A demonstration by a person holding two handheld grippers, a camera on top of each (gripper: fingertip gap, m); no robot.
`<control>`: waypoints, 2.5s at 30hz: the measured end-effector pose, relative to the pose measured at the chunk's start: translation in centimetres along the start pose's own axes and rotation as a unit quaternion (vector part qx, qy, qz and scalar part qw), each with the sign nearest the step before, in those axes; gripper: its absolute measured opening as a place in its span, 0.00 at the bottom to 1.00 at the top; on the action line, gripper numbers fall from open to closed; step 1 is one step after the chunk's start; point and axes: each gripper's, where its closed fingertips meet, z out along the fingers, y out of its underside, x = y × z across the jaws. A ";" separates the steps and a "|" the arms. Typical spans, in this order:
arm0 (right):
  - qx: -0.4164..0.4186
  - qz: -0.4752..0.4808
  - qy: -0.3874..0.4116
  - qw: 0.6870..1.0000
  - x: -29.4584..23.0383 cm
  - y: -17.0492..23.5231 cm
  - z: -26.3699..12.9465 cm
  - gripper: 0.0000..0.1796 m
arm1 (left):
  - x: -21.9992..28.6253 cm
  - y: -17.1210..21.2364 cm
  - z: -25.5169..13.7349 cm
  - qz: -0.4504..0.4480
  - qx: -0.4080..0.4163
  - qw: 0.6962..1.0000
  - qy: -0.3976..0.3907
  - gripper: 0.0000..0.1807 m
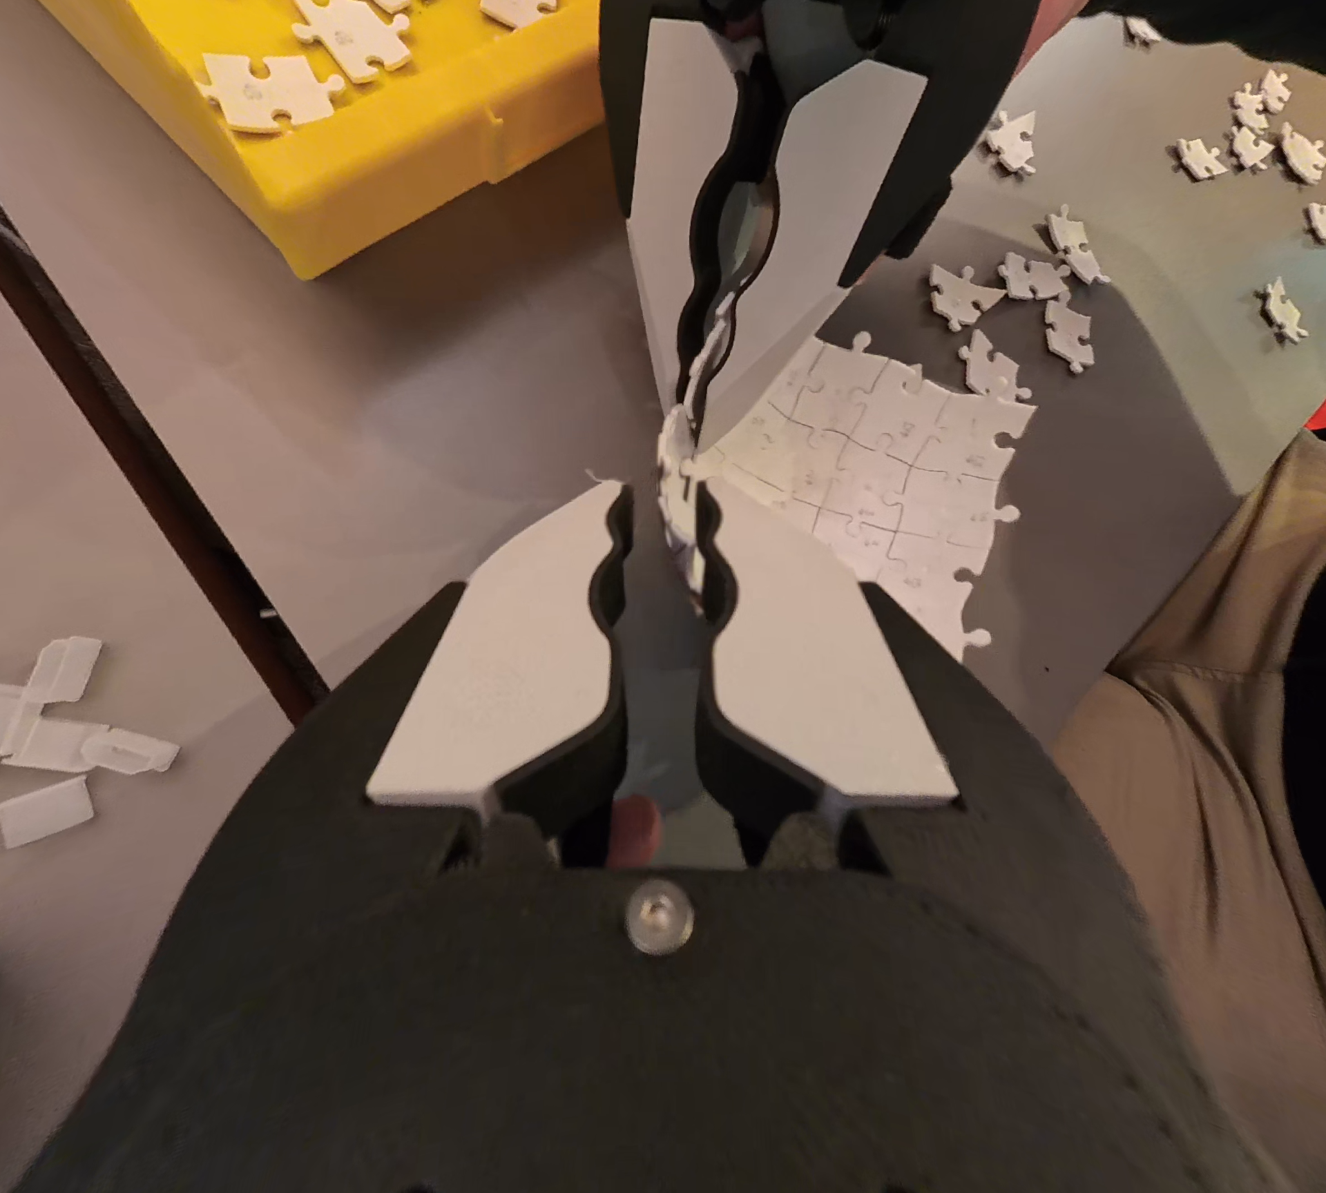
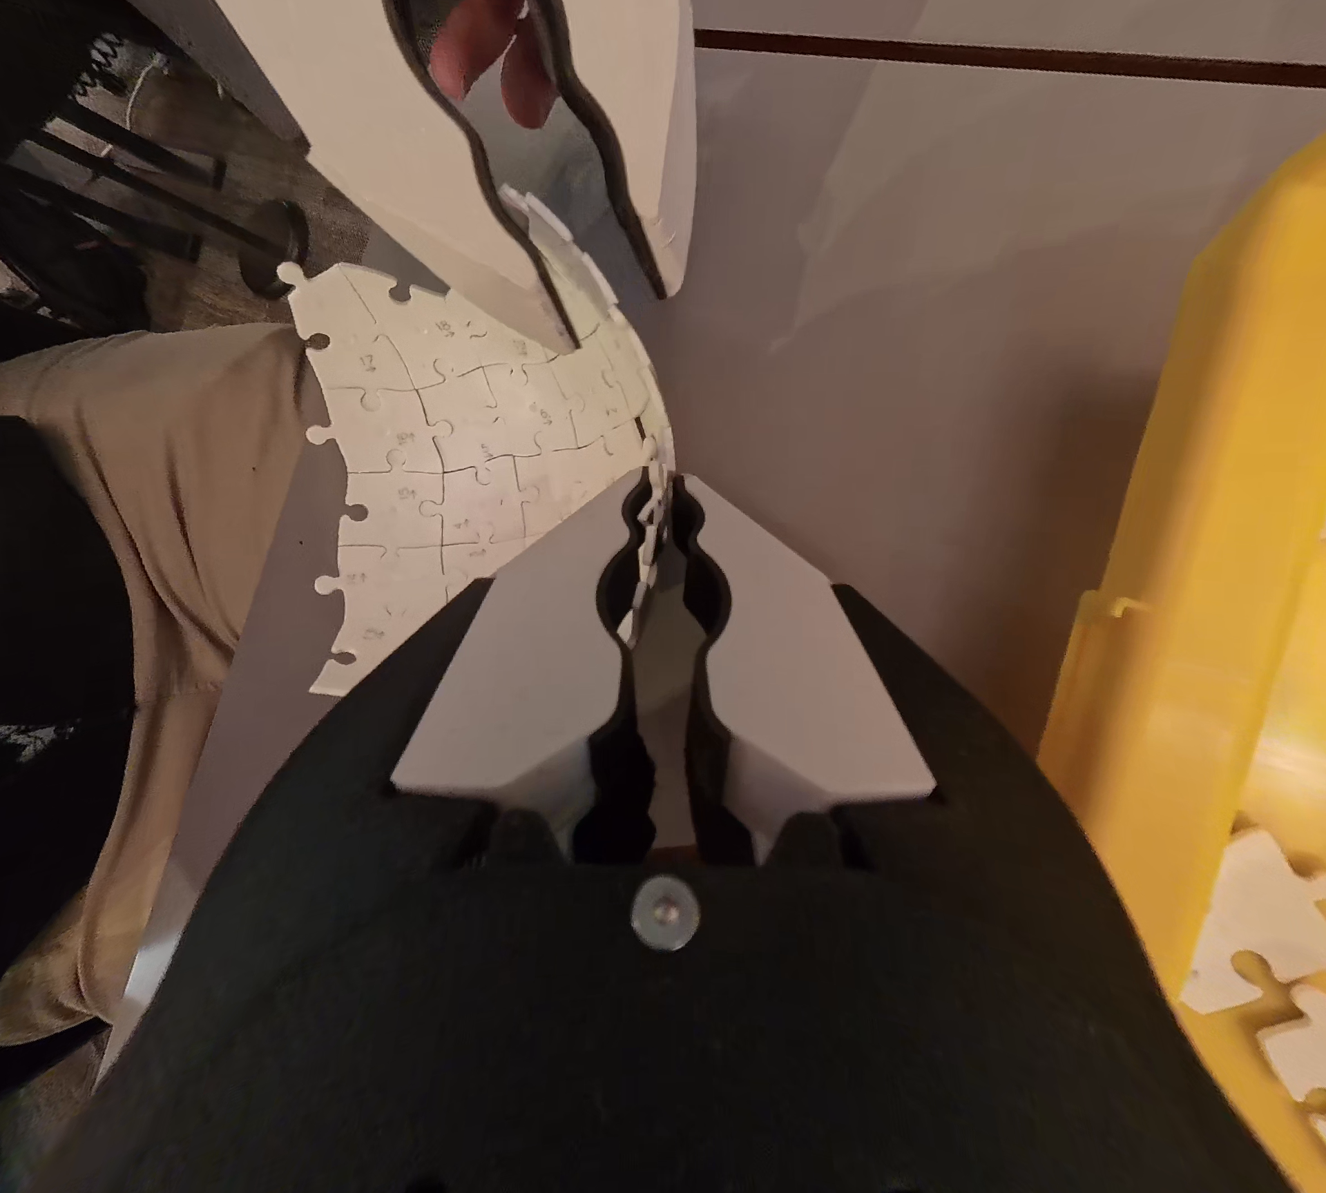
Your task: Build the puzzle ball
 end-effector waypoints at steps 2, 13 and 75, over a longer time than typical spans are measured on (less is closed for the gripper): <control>0.003 -0.001 0.000 1.000 -0.1 0.0 0.0 0.01 | 0.2 0.3 -0.1 -0.001 -0.016 1.000 0.007 0.15; 0.014 -0.002 0.015 1.000 -0.5 0.0 0.0 0.01 | 2.0 2.3 2.2 0.009 -0.153 0.987 0.046 0.19; 0.023 -0.046 0.063 0.997 -2.8 0.3 0.2 0.01 | 3.3 2.4 2.5 0.021 -0.218 0.975 0.024 0.03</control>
